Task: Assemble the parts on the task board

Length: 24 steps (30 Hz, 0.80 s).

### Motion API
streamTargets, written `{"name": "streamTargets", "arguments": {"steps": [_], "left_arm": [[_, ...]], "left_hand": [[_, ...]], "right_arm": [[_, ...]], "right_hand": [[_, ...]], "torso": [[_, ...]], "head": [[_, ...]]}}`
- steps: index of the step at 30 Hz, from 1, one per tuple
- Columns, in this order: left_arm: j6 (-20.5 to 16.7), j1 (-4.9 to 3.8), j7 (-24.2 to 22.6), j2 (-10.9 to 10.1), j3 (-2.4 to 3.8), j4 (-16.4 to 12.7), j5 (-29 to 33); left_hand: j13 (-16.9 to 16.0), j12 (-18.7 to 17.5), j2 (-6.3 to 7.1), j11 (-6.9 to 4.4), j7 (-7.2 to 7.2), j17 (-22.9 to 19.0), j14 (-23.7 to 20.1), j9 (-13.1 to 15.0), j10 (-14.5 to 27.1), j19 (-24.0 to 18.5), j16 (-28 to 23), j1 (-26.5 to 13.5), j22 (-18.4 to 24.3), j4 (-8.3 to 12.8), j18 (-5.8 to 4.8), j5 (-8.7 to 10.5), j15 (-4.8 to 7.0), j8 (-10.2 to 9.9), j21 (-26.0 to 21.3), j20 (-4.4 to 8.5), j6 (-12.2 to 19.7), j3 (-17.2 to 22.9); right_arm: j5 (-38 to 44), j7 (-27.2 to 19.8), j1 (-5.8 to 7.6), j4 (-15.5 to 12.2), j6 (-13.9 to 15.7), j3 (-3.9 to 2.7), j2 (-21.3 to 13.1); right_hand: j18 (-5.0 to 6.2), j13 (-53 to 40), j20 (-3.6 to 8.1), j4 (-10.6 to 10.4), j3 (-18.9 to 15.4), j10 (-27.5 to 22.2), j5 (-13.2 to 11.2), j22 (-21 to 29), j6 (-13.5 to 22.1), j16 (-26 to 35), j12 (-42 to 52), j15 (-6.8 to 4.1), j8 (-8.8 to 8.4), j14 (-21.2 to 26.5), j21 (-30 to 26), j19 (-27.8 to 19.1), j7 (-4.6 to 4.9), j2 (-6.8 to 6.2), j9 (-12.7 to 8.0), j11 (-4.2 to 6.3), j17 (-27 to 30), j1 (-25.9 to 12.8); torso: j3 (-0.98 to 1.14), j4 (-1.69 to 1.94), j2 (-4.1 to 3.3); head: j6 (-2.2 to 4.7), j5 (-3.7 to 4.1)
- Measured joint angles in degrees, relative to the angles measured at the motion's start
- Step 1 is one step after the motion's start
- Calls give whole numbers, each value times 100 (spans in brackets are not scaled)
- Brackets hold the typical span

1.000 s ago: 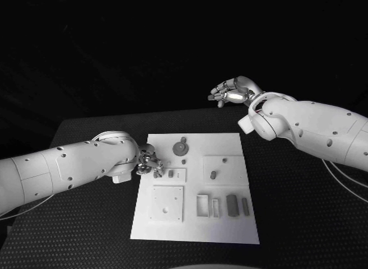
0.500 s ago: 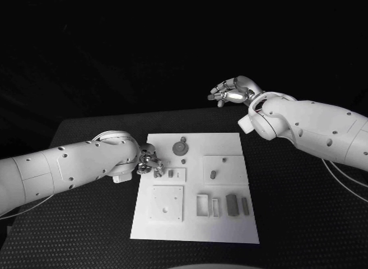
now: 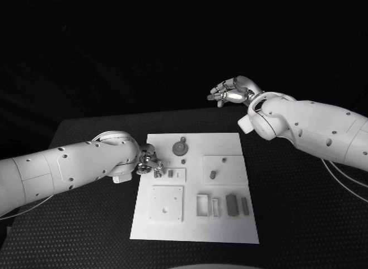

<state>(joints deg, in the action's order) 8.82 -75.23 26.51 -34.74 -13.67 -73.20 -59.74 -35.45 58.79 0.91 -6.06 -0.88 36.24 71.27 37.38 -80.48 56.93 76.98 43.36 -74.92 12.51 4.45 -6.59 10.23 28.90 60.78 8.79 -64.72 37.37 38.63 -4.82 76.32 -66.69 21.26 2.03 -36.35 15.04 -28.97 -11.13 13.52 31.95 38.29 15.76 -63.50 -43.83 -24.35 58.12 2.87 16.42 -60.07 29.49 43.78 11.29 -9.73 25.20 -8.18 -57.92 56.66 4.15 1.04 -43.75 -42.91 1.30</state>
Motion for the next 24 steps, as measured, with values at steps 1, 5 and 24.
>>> {"name": "streamTargets", "arguments": {"steps": [1, 5, 24], "left_arm": [[-1, 0, 0, 0, 0, 0, 0], [-3, 1, 0, 0, -2, 4, 0], [-15, 2, -5, -18, 0, 31, -1]], "left_hand": [[0, 0, 21, 0, 7, 0, 1, 1, 0, 0, 0, -21, 0, -1, 0, 12, 1, 1, 0, 0, -7, 1], [0, 0, 128, -11, 87, 0, 9, 9, -8, 0, 0, -95, 0, -57, 0, 71, 9, 7, 0, 0, -86, -12], [0, 0, 278, -29, 93, -4, 8, 4, 13, 0, 0, -188, 1, -170, 0, 162, 8, -11, 0, 0, -84, -11]], "right_arm": [[0, 0, 0, 0, 0, 0, -1], [0, 0, 0, -2, 0, 0, -1], [0, 1, 0, -1, 0, 0, -7]], "right_hand": [[0, 0, 0, 0, 0, 0, 0, -2, 0, 0, 0, 0, 0, 0, 0, 0, 0, 0, -3, 0, 0, 0], [0, 0, 0, 0, 0, -12, 0, -6, 0, 0, 0, 0, 0, 0, 0, 0, 0, 0, -5, 12, 0, 0], [0, 10, 0, 0, 0, -20, 0, -7, -1, 21, 23, 0, 0, 0, 0, 0, -1, 0, -8, 20, -4, 0]], "torso": [[-1, 2, 0], [-3, 4, 0], [-8, 5, -2]], "head": [[1, 1], [4, 3], [-4, 2]]}}
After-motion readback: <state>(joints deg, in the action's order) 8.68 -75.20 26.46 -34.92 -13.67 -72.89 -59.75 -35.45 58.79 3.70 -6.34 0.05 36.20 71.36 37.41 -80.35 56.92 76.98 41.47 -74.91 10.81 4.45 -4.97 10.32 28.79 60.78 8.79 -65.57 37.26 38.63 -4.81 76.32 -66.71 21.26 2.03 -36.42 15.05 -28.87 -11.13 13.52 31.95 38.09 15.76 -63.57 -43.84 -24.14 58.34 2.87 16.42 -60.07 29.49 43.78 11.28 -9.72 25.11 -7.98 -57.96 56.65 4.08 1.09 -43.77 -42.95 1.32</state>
